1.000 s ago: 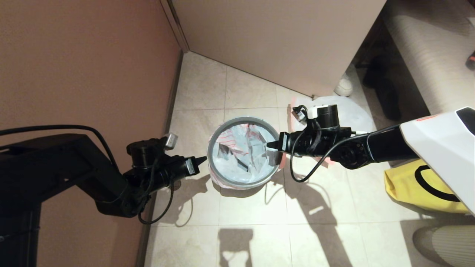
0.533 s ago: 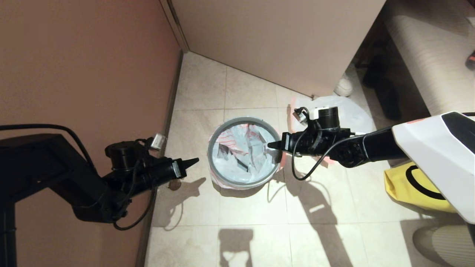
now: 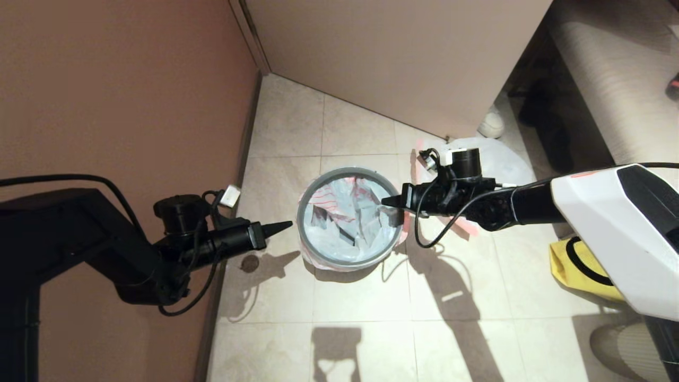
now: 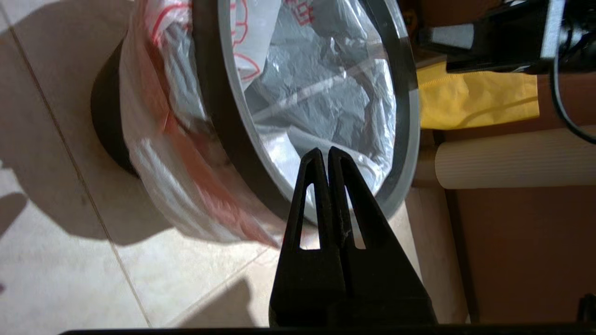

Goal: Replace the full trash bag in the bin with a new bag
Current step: Place the trash can ring on the trash can

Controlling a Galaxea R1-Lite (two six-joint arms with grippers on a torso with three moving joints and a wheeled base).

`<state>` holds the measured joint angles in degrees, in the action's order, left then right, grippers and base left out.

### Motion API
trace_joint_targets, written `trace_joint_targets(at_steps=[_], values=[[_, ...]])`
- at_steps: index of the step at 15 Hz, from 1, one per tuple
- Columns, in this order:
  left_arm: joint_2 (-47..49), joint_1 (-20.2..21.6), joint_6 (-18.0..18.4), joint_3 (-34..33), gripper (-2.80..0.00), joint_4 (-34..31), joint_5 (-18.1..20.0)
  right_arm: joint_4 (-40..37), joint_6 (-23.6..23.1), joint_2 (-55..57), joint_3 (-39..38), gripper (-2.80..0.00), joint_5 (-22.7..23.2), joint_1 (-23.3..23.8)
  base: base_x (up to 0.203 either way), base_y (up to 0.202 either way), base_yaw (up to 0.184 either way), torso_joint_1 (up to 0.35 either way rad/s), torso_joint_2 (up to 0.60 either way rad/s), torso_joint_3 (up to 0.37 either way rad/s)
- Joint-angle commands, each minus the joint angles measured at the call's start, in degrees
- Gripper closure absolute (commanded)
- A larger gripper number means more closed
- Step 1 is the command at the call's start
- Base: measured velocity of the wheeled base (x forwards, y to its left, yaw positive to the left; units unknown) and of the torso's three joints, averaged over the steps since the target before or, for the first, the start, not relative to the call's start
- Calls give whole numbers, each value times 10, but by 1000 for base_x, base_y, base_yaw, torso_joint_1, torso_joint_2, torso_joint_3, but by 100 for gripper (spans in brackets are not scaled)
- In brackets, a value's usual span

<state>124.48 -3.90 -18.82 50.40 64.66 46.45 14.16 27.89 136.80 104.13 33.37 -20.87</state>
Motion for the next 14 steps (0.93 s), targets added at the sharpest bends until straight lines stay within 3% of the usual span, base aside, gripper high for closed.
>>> trace_joint_targets(at_steps=[1, 4, 9, 12, 14], values=[[54, -6, -2, 59, 0, 3, 6, 2, 1, 20, 14, 0, 8, 4, 0, 0, 0, 0, 0, 0], [106, -15, -2, 128, 0, 4, 7, 0, 1, 50, 49, 0, 25, 13, 0, 0, 0, 0, 0, 0], [178, -55, 1, 180, 0, 2, -9, -3, -2, 94, 69, 0, 37, 15, 0, 0, 0, 0, 0, 0], [215, -64, 2, 213, 0, -6, -60, -10, -7, 101, 71, 0, 35, 19, 0, 0, 0, 0, 0, 0], [217, -61, 2, 213, 0, -11, -64, -9, -7, 106, 79, 0, 34, 21, 0, 0, 0, 0, 0, 0]])
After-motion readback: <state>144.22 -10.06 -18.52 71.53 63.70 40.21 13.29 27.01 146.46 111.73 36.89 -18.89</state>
